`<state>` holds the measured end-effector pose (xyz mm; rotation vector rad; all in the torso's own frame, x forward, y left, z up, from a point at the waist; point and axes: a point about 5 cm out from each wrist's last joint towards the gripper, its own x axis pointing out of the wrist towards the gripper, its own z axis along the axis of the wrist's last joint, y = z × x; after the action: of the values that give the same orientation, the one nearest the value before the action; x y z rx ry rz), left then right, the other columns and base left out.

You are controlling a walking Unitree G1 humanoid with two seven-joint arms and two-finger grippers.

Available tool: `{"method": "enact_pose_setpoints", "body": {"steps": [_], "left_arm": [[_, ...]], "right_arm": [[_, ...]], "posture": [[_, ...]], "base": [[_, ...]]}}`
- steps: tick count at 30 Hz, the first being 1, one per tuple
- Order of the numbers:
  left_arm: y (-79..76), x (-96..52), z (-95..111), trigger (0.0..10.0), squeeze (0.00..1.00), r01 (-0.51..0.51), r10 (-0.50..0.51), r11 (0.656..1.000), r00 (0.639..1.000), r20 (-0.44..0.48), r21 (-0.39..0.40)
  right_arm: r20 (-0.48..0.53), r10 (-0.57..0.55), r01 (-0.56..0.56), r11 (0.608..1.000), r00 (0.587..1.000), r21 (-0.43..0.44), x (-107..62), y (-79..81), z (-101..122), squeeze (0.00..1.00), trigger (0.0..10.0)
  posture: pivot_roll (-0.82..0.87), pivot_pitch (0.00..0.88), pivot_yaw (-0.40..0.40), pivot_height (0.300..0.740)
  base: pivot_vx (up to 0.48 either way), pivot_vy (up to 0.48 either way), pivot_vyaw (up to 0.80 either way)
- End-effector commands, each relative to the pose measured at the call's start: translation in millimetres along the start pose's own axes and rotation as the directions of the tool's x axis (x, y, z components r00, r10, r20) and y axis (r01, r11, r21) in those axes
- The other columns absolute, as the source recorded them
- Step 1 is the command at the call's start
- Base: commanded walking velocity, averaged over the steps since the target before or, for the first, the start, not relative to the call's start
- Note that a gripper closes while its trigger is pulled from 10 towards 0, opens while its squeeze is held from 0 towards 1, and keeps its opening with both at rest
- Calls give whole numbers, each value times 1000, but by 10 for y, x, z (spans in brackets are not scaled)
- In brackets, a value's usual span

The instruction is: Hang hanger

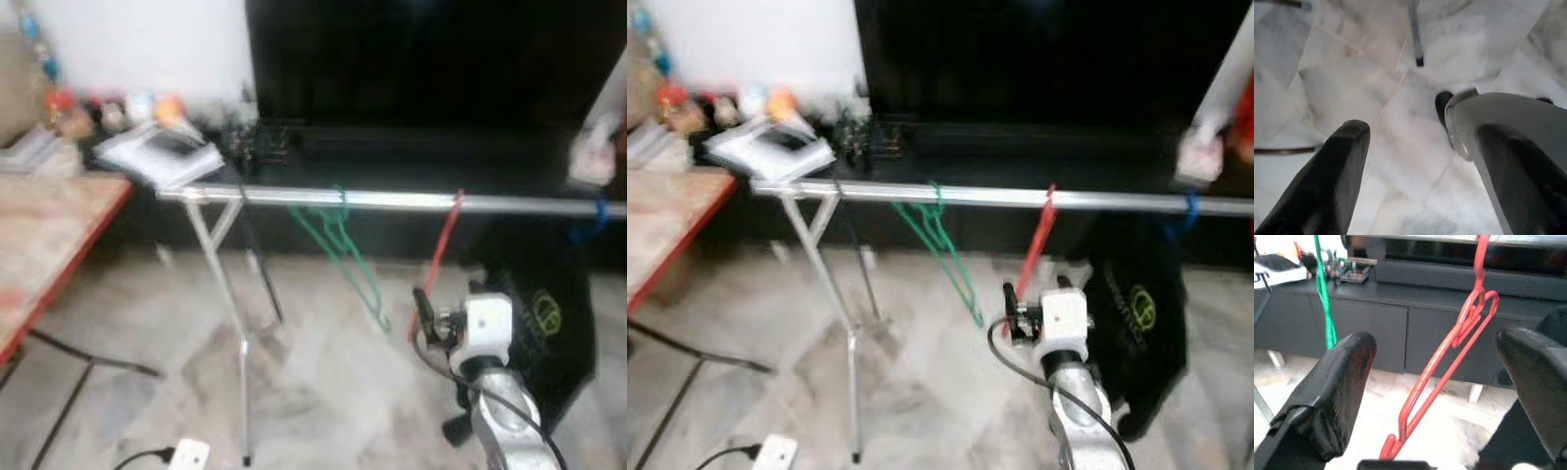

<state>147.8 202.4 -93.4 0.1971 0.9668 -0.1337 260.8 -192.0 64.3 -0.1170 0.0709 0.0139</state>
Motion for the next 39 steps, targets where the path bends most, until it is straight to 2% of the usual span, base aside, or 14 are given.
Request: {"method": "enact_pose_setpoints", "body": {"steps": [1, 22, 31, 36, 38, 39], "left_arm": [[-3, -26, -112, 10000, 0, 8, -7, 1000, 999, -46, 7], [-8, -21, -101, 10000, 0, 7, -7, 1000, 999, -46, 3], [-23, -21, -112, 10000, 0, 6, -6, 1000, 999, -50, 4], [-12, -20, -104, 10000, 0, 2, -2, 1000, 999, -49, 3], [-8, -20, -102, 10000, 0, 0, 0, 1000, 999, -49, 4], [7, -19, -92, 10000, 0, -13, 13, 1000, 999, -41, 0]], "right_arm": [[-2, 3, -3, 1000, 1000, 1, 13, 23, 1, 0, 10000], [-30, -9, 9, 1000, 1000, 8, 76, 17, -80, 0, 10000], [-122, -35, 41, 998, 992, 43, 57, 5, -334, 0, 10000], [-248, -12, 20, 999, 969, 27, -46, 16, -643, 0, 10000], [-268, -6, 11, 1000, 963, 15, -68, 20, -690, 0, 10000], [-338, 34, -40, 999, 941, -9, -159, 63, -847, 0, 10000]], "posture": [[-139, 0, 17, 740], [-129, 0, 15, 740], [-119, 0, 12, 740], [-116, 0, 11, 740], [-118, 0, 7, 740], [-119, 0, 4, 740]], "base": [[-285, 0, 0], [-285, 0, 0], [-285, 0, 0], [-285, 0, 0], [-289, 0, 0], [-285, 0, 0]]}}
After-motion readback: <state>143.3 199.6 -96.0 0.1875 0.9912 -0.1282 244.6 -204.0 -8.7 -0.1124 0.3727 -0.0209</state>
